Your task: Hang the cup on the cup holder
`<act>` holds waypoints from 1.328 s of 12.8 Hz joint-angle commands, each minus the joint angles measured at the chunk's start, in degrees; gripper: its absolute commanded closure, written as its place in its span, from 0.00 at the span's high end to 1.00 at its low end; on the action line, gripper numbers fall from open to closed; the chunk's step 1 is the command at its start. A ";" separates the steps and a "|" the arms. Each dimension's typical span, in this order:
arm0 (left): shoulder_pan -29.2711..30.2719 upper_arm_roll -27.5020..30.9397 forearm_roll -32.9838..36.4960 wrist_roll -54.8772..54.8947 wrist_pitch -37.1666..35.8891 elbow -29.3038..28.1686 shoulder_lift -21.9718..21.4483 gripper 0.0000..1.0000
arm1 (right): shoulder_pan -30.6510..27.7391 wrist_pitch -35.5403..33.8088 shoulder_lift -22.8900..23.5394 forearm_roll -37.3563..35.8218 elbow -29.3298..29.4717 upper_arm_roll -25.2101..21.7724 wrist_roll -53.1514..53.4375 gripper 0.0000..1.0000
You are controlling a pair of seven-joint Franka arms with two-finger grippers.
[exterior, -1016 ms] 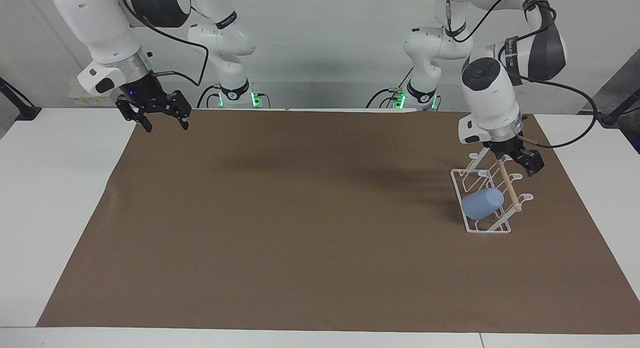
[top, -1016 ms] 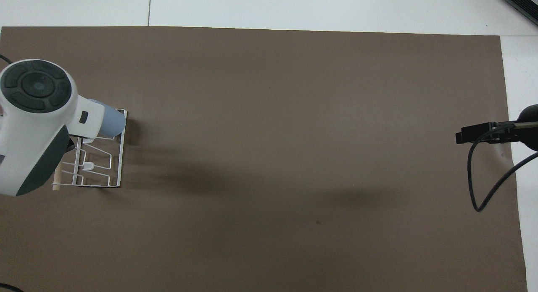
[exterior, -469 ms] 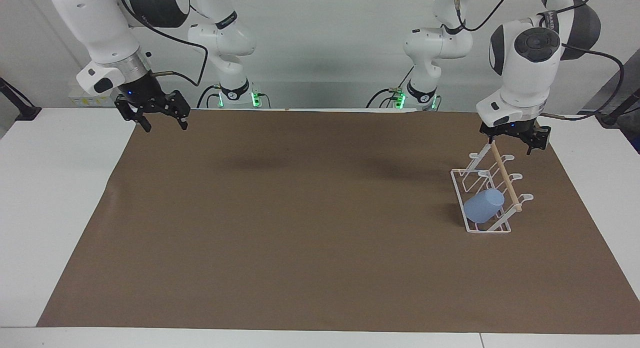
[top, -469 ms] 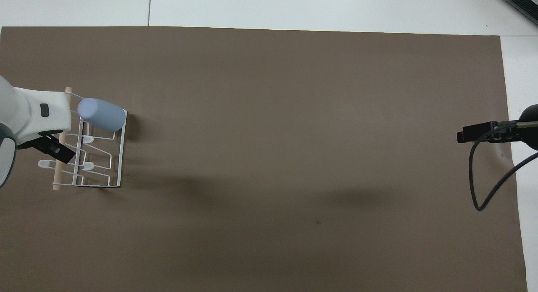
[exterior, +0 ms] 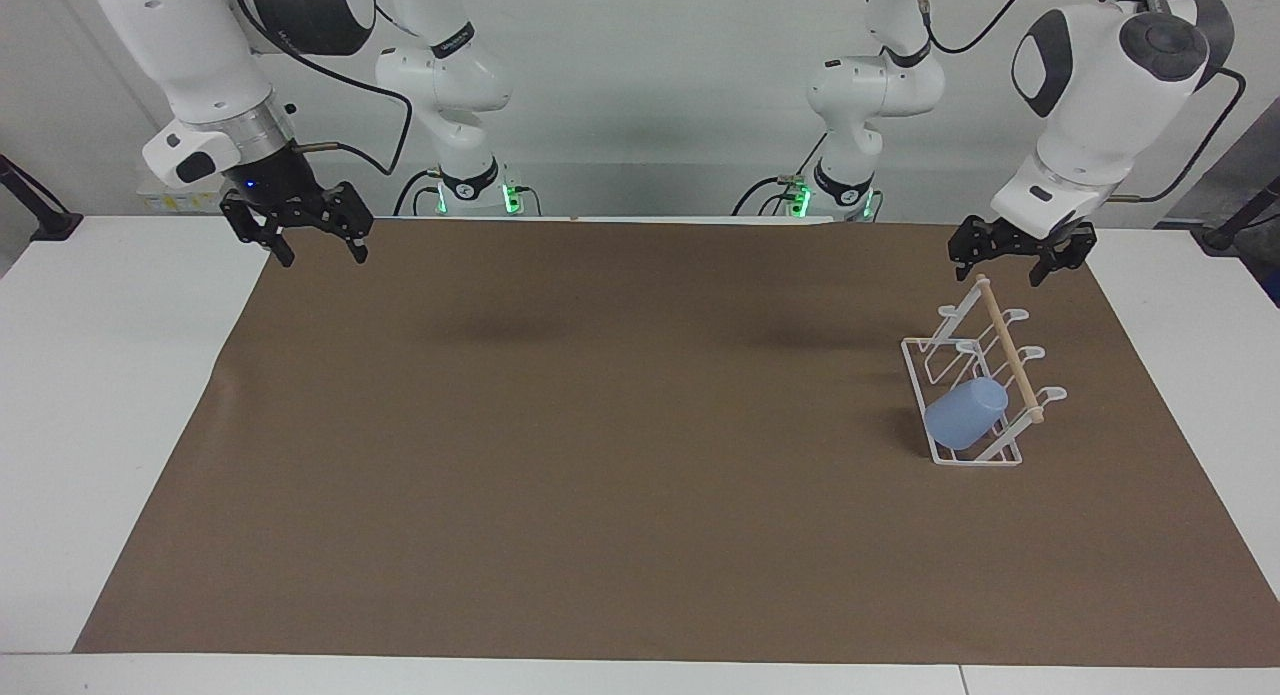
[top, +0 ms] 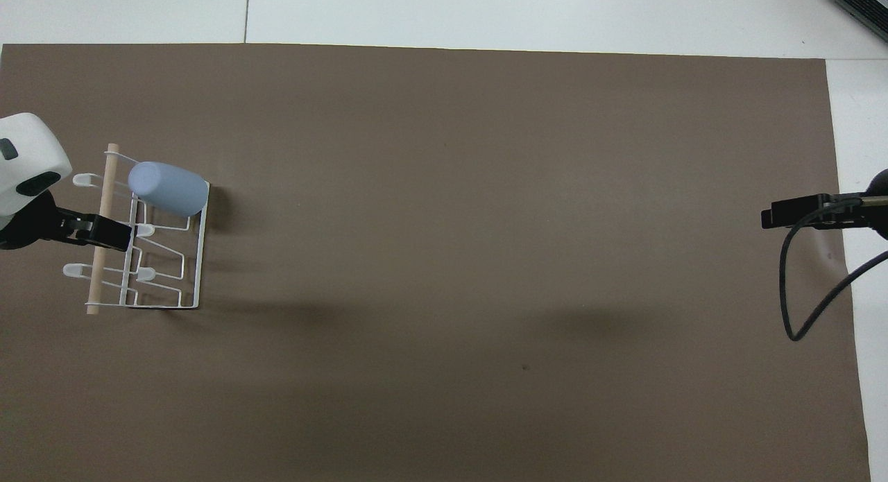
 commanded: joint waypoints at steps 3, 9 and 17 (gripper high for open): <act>0.39 -1.00 -1.43 -4.17 -4.01 6.63 1.53 1.00 | 0.17 0.56 -0.87 -4.78 -0.80 0.20 -0.76 1.00; 0.74 -0.74 -0.91 -4.79 -9.28 14.29 4.43 1.00 | -0.45 0.73 -0.78 -4.08 -0.80 0.29 -0.59 1.00; 0.74 -0.30 -1.43 -3.74 -9.20 14.20 3.11 1.00 | 0.17 -1.11 -0.95 -3.90 -0.80 0.29 -0.94 1.00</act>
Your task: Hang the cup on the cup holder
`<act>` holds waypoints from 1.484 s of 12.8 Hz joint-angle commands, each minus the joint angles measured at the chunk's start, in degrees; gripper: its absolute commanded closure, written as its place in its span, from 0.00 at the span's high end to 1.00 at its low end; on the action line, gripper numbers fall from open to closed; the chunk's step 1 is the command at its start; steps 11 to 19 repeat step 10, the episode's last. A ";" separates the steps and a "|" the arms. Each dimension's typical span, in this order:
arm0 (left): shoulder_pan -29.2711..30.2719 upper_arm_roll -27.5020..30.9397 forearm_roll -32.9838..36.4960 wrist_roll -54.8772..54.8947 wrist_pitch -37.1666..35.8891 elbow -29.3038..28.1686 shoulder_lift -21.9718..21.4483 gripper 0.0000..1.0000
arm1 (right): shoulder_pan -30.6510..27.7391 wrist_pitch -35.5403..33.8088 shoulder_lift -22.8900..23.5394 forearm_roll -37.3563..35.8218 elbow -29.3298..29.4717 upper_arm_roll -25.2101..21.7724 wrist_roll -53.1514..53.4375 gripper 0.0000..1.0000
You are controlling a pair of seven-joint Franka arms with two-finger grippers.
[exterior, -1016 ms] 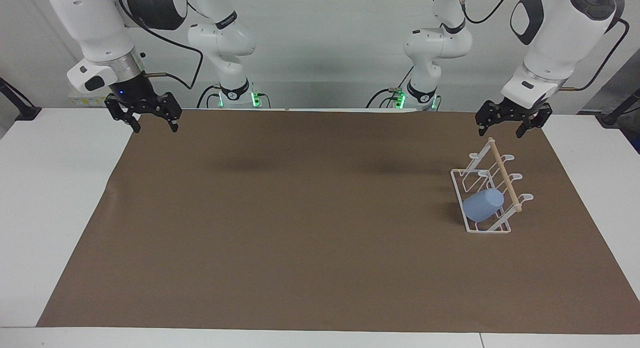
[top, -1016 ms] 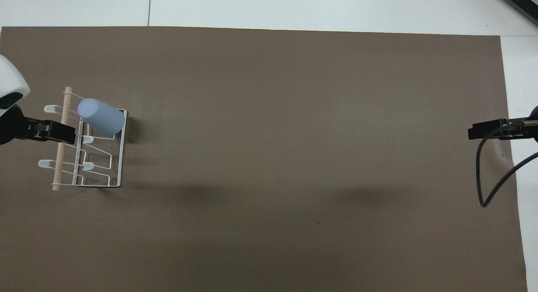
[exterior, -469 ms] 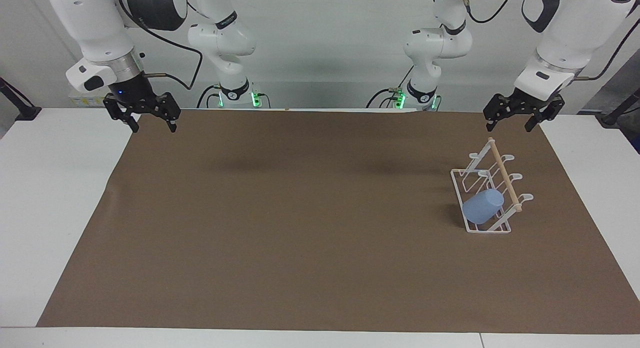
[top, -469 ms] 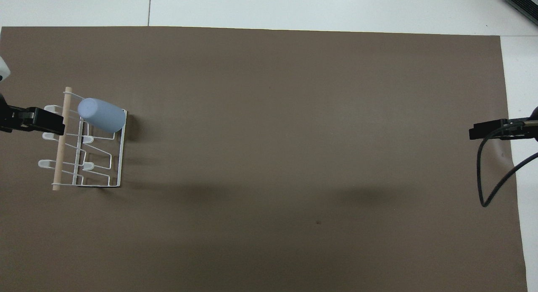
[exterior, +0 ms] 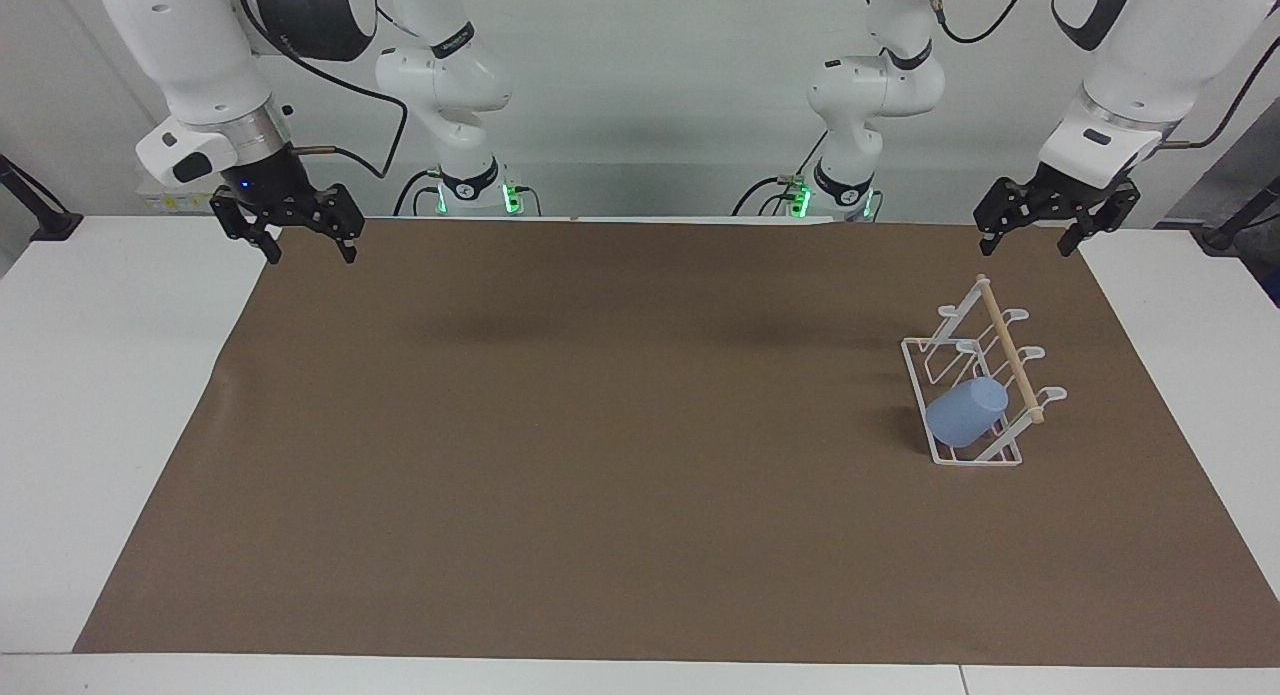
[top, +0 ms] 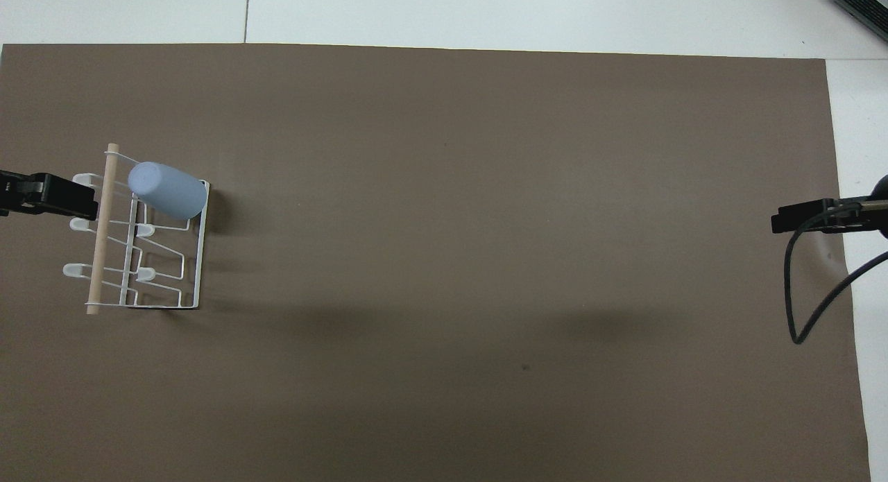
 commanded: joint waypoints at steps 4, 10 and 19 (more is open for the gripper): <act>1.88 -0.23 -2.73 0.73 -1.29 1.28 -0.09 1.00 | -0.01 -0.45 -0.95 -0.37 -0.79 0.04 -0.94 1.00; 1.62 -0.84 -2.73 1.78 -1.29 1.28 -0.27 1.00 | -0.09 -0.45 -0.95 -0.37 -0.79 0.04 -0.94 1.00; 1.62 -0.84 -2.73 1.78 -1.29 1.28 -0.27 1.00 | -0.09 -0.45 -0.95 -0.37 -0.79 0.04 -0.94 1.00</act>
